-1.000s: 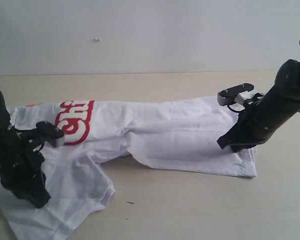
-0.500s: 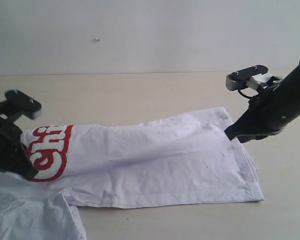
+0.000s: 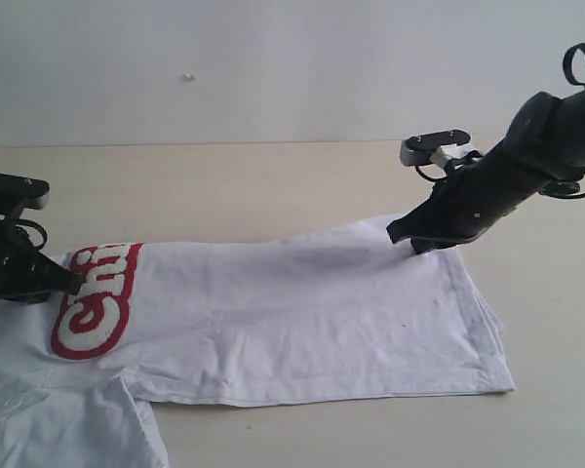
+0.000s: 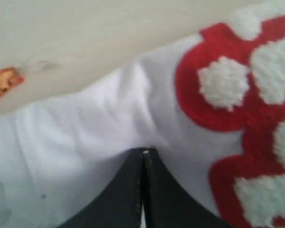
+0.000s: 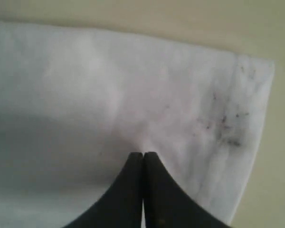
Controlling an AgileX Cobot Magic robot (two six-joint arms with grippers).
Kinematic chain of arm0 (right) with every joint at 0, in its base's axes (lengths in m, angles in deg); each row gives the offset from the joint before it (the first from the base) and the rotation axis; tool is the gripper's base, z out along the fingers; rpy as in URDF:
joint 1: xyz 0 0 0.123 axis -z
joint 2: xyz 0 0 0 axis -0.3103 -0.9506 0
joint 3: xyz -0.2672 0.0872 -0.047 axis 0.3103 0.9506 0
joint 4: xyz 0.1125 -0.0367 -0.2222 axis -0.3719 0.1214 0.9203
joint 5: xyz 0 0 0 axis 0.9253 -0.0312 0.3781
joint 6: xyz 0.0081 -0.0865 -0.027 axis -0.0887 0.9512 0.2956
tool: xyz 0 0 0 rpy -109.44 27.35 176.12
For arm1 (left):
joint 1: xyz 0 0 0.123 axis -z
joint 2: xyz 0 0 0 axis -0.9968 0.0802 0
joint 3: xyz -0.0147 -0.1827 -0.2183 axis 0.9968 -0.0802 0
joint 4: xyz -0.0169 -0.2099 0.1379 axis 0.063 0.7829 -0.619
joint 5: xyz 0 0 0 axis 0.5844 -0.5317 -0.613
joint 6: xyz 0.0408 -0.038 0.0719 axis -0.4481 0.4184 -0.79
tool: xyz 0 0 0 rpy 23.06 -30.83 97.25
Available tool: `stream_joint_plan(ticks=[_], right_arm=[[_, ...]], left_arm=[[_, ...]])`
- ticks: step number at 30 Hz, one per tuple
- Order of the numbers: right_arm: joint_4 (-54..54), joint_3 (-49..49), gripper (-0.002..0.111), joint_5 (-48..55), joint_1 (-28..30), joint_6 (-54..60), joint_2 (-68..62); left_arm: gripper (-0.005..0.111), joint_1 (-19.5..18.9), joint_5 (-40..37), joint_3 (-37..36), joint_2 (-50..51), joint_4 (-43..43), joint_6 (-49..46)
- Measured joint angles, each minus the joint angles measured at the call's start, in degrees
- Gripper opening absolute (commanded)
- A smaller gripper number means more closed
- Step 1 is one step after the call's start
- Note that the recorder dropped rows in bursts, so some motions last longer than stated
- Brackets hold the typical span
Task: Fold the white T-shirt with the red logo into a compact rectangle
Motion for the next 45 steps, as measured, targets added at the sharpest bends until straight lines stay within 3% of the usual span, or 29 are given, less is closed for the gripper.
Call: stream_joint_plan(ticks=[3,6,10,16,22,32,45], right_arm=[[1.8,-2.9,0.0,-1.7,0.0,0.0,-4.0],[11.7,-3.2,0.0,-3.2,0.6,-6.4,-4.0],[14.6,-3.5,0.0,-2.9,3.6,-10.9,-4.0],[16.1,-3.5,0.0,-2.0,6.2,-11.8,-3.5],[14.0,-4.2,0.0,-1.8,4.5,-10.9,-0.2],[5.0,-8.3,0.0,-1.1,-2.8,-4.7,-1.1],[7.9,-16.2,0.0,0.0,-3.5,-8.4,-11.6]], left_arm=[[0.0,-1.4,4.0,0.7,1.8,-0.4,-0.2],[0.0,-3.7,7.1,0.8,2.7,-0.4,-0.5],[0.0,-6.3,7.3,1.1,3.0,-0.4,-0.5],[0.0,-6.5,7.5,1.1,2.6,-0.4,-0.5],[0.0,-2.3,10.0,1.1,-1.0,-0.4,-0.5],[0.0,9.4,12.1,1.1,0.3,-0.4,-3.8],[0.0,9.2,14.8,5.7,7.8,-0.4,-4.6]])
